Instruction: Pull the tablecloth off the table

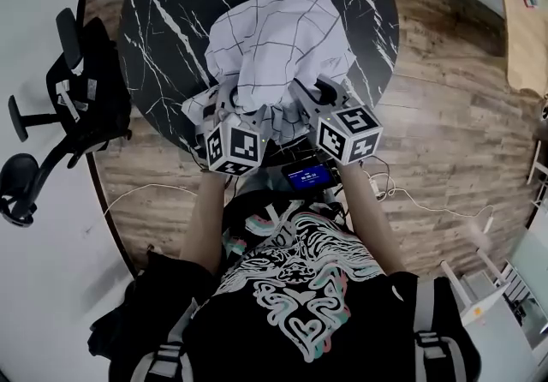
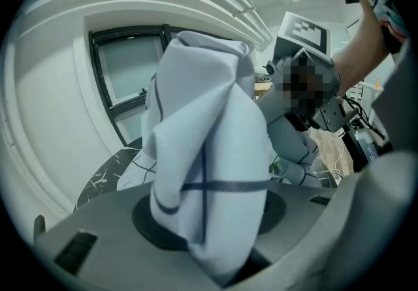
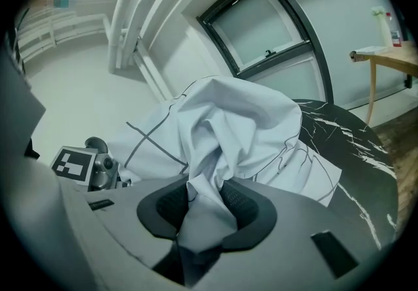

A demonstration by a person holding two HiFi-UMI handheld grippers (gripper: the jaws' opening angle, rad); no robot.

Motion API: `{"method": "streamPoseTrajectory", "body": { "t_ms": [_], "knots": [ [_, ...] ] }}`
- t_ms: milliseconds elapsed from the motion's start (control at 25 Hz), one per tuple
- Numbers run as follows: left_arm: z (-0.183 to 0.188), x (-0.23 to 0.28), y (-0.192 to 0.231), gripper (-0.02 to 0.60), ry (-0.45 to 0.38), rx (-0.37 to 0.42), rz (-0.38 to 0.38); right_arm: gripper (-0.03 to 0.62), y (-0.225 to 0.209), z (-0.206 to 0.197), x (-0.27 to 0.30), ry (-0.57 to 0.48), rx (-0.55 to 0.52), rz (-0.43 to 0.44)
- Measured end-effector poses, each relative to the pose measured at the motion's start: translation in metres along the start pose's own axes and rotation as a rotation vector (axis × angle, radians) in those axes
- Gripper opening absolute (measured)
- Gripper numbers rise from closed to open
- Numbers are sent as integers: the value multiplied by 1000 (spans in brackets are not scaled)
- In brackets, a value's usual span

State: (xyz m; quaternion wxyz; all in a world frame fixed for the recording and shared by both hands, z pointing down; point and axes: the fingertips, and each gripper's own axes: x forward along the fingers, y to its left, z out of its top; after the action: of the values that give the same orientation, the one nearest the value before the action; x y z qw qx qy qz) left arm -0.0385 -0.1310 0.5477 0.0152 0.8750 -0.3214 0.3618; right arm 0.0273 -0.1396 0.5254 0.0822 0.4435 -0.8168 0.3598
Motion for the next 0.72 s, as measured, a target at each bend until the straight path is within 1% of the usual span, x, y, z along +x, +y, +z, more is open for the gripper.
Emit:
{"method": "streamPoseTrajectory", "body": {
  "t_ms": [160, 720],
  "knots": [
    [7, -8, 1, 201, -20, 13, 16, 124, 7, 5, -7, -36, -22, -9],
    [28, -29, 4, 199, -71, 50, 67, 124, 26, 22, -26, -113, -71, -32]
  ]
}}
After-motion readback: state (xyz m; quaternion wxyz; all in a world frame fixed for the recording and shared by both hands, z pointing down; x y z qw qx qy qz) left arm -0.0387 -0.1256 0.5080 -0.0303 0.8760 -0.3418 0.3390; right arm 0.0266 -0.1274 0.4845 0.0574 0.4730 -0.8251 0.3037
